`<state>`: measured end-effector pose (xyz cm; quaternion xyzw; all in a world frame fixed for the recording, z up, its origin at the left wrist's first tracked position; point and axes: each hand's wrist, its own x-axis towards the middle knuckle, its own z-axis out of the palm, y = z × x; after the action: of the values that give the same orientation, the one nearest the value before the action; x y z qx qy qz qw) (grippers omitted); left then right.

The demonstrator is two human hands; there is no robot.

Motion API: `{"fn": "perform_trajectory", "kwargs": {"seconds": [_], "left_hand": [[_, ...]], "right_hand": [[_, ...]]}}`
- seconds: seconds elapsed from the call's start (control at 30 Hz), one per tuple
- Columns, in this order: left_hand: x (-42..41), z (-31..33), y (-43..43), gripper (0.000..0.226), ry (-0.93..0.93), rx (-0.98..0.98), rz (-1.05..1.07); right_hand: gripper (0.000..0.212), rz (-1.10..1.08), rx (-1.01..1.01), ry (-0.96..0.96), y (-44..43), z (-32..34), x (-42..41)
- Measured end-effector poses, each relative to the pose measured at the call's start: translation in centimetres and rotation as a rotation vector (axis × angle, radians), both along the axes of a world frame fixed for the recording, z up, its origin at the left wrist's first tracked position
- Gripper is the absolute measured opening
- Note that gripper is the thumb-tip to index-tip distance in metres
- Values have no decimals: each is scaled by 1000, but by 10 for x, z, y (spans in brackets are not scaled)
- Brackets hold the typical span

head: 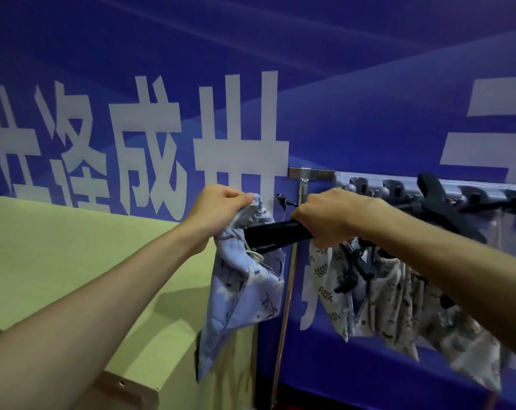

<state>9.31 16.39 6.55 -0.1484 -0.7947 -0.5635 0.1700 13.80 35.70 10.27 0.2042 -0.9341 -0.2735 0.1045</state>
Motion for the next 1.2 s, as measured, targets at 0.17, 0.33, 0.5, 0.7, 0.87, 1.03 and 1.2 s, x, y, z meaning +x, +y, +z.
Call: {"fn": "perform_trajectory", "kwargs": {"seconds": [0.17, 0.33, 0.5, 0.7, 0.87, 1.03, 1.2], "left_hand": [[-14, -10, 4, 40, 66, -177, 123], [-1, -11, 23, 36, 3, -103, 56], [20, -4, 44, 21, -217, 278, -167], [7, -34, 39, 36, -129, 124, -42], [12, -32, 56, 25, -203, 172, -129], [10, -38, 55, 27, -176, 62, -513], [-1, -58, 66, 15, -160, 248, -301]], "right_hand": [[25, 66, 32, 4, -6, 13, 9], [19, -54, 110, -44, -10, 10, 3], [14, -106, 205, -31, -12, 2, -3], [20, 44, 273, 141, -13, 12, 2], [10, 114, 333, 211, -26, 9, -2], [54, 97, 438, 216, -30, 17, -22], [30, 376, 257, 218, -18, 4, -42]]}}
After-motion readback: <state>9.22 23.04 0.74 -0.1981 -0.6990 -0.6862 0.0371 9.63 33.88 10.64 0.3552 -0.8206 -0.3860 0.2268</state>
